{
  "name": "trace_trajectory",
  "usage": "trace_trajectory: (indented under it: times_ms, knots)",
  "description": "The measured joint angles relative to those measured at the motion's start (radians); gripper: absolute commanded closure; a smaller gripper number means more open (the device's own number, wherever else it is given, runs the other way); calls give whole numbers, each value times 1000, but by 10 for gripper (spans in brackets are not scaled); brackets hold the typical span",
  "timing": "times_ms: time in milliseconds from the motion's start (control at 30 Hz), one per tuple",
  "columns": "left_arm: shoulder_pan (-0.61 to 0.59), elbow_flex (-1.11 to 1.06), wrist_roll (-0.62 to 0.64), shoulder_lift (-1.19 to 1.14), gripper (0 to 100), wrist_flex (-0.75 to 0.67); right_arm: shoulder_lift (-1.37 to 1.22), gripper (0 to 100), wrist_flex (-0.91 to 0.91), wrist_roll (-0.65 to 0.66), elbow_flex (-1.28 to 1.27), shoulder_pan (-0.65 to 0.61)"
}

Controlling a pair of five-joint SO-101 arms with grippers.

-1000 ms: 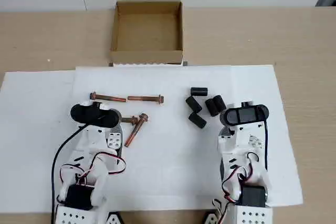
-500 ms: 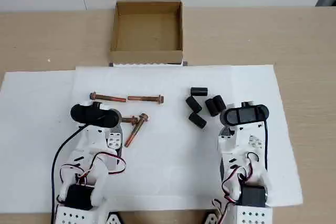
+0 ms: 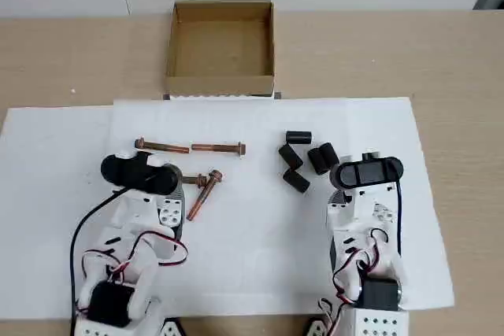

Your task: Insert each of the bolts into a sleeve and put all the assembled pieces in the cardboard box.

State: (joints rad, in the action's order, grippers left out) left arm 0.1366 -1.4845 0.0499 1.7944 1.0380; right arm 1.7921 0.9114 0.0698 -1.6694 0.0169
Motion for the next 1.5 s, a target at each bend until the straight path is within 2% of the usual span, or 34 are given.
trace_trajectory:
  times_ms: [267,433,633,1233,1400,1500]
  knots:
    - [0,315,3,-296,991,169,0,995,0,0,0,0]
    - [0,503,0,-502,991,181,0,995,0,0,0,0]
    - [0,612,0,-569,991,181,0,995,0,0,0,0]
    - [0,614,0,-574,992,181,0,995,20,-2,28,5]
    - [-35,542,0,-575,989,138,-2,995,144,-135,233,6]
    - [-84,509,5,-575,989,81,-64,995,183,-161,324,-25]
